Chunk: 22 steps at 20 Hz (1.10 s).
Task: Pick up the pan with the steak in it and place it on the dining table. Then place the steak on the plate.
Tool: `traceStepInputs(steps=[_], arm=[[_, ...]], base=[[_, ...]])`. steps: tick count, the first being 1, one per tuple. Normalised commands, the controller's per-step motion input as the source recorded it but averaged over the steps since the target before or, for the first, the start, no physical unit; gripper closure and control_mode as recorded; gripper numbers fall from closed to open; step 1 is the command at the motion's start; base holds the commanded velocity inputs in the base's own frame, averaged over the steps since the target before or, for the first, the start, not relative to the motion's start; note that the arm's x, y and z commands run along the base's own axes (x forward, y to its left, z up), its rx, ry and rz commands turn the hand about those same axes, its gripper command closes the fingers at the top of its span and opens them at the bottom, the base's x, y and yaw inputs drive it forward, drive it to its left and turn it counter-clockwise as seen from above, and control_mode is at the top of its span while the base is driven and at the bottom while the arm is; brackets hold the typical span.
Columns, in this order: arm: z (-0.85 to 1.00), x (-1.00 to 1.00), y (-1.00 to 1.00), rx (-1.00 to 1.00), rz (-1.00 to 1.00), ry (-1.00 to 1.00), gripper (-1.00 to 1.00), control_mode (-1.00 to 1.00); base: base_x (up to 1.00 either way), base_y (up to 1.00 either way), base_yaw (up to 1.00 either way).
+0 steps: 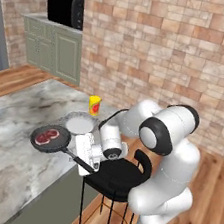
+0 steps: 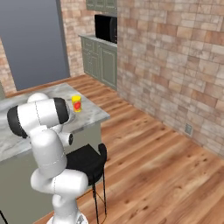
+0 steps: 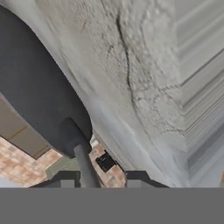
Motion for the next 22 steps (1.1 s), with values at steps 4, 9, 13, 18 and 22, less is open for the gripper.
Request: traceStepInputs(steps=[4,9,13,18,22], arm=[[0.03,0.0,-0.01,0.01,0.0,0.0,-1.0,-1.0],[0.27,-0.08,-0.17,0.07,0.0,-0.04,-1.0,-1.0],[0.24,-0.22,-0.41,0.07,0.0,-0.06,-1.0,-1.0],[0.25,-0.31,-0.55,0.06,0.0,-0.06,-1.0,-1.0],[0.3,-0.21,-0.66,0.07,0.0,-0.04,-1.0,-1.0]], base=[[0.0,0.0,0.0],[0.0,0.0,0.0],[0.0,0.0,0.0],[0.0,0.0,0.0],[0.0,0.0,0.0]])
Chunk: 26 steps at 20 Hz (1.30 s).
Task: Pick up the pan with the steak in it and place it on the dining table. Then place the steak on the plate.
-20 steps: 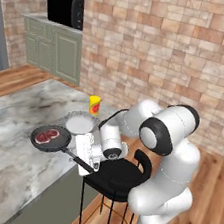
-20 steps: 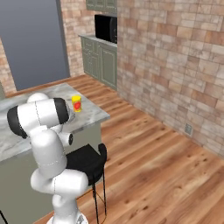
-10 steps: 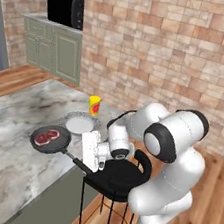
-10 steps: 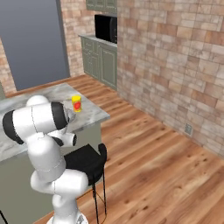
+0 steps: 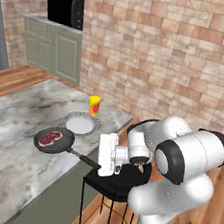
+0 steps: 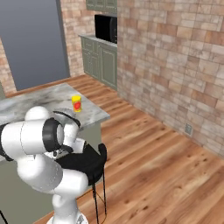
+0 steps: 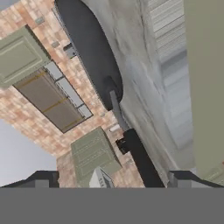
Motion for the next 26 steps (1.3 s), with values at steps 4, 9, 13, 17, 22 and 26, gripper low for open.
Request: traceStepInputs(steps=[4,9,13,17,22,26], arm=[[0.35,-0.15,-0.67,0.11,-0.02,-0.04,-1.0,-1.0],[0.23,-0.07,-0.53,0.04,-0.02,-0.06,-1.0,-1.0],[-0.07,-0.09,-0.36,-0.01,-0.04,-0.04,-1.0,-1.0],[-0.38,0.0,-0.1,-0.08,-0.03,0.0,-1.0,-1.0],[-0.06,-0.03,0.0,-0.09,0.02,-0.02,-1.0,-1.0],[0.73,-0.23,0.16,-0.03,0.09,-0.11,-1.0,-1.0]], base=[[0.0,0.0,0.0],[0.0,0.0,0.0],[0.0,0.0,0.0],[0.0,0.0,0.0],[0.0,0.0,0.0],[0.0,0.0,0.0]])
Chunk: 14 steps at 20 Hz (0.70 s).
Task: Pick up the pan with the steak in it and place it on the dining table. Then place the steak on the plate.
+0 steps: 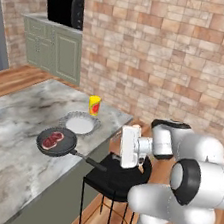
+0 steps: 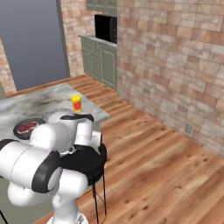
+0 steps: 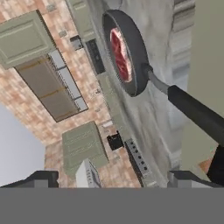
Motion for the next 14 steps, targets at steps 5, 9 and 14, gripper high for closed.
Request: traceStepInputs(steps=[5,9,14], arm=[[1.0,-0.31,0.2,0.0,0.09,-0.12,-1.0,-1.0],[0.95,-0.32,0.26,-0.06,0.09,-0.07,-1.0,-1.0],[0.74,-0.36,0.29,-0.16,0.09,-0.04,-1.0,-1.0]], base=[[0.0,0.0,0.0],[0.0,0.0,0.0],[0.0,0.0,0.0]])
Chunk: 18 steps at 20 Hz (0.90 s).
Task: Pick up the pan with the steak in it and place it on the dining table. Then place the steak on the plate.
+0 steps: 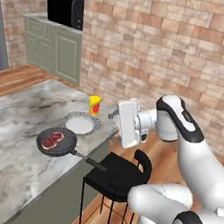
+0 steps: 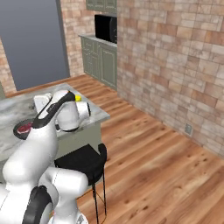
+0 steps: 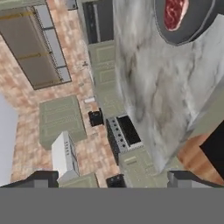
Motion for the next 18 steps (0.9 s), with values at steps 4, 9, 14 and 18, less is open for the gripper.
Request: traceStepInputs(steps=[4,9,14,18], arm=[[0.3,-0.3,0.35,-0.28,0.12,-0.06,-1.0,-1.0],[-0.01,-0.03,0.39,-0.37,0.11,0.0,-1.0,-1.0],[-0.31,0.0,0.42,-0.45,0.01,0.11,-1.0,-1.0],[-0.21,0.03,0.42,-0.39,0.0,0.11,-1.0,-1.0]], base=[[0.0,0.0,0.0],[0.0,0.0,0.0],[0.0,0.0,0.0],[0.0,0.0,0.0]])
